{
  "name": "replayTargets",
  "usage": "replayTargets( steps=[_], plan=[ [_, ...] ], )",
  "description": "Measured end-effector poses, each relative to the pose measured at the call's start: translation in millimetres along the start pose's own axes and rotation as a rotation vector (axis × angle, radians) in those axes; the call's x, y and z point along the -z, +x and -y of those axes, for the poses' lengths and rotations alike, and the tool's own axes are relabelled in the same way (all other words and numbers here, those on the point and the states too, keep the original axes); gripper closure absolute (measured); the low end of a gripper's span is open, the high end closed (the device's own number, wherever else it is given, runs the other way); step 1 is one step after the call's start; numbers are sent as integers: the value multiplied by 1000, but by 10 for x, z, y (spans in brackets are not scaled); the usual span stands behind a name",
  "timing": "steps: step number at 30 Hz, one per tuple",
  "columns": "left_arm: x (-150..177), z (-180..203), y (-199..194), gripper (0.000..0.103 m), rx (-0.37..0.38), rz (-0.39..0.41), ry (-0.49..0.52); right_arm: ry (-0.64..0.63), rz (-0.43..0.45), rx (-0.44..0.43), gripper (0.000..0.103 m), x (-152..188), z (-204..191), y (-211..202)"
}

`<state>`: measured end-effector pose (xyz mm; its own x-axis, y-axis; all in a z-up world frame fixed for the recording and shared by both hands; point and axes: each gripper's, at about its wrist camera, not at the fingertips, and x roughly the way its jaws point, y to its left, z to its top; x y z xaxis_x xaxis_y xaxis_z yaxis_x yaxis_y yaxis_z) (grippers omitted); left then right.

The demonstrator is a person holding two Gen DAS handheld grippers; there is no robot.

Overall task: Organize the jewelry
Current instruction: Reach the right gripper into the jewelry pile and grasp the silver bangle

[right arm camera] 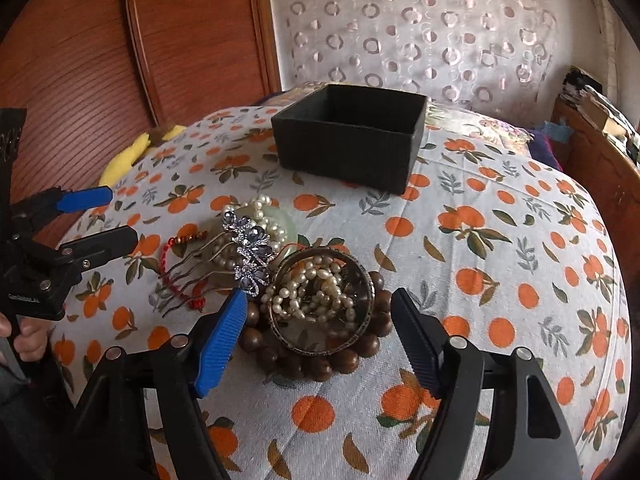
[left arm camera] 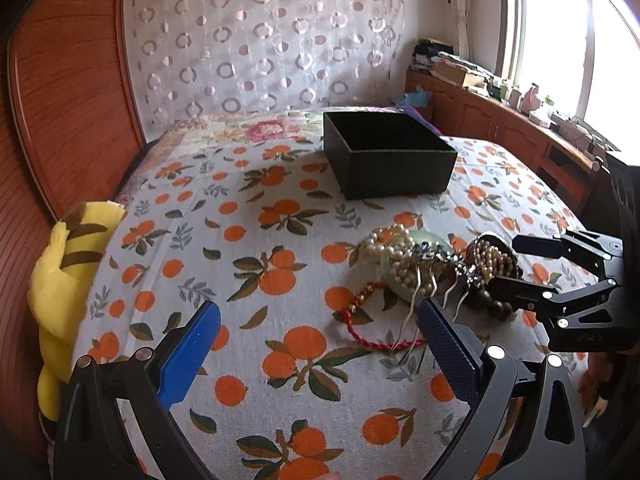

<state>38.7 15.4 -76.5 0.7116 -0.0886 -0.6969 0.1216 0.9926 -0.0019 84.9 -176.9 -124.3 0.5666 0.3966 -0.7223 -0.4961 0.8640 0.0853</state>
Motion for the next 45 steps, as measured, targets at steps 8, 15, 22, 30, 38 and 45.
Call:
replayTargets(
  steps=[8,15,22,30,38,45],
  plan=[
    [53,-54,53,8,2,-27,-4,-31,-16,10,53,-37,-8,18],
    [66,-31,83,8,11,-40,-3,-8,-13,1,68,-17,119,-31],
    [67,-19,80,8,9,-38,-2,21,6,-16,68,2,173,-143],
    [74,2,83,8,14,-43,1,23,2,12,85,-26,264,-119],
    [97,42,92,8,22,-40,4,22,27,16,100,-23,257,-92],
    [57,78,87,8,59,-29,2,28,115,59,100,-69,300,-362]
  ],
)
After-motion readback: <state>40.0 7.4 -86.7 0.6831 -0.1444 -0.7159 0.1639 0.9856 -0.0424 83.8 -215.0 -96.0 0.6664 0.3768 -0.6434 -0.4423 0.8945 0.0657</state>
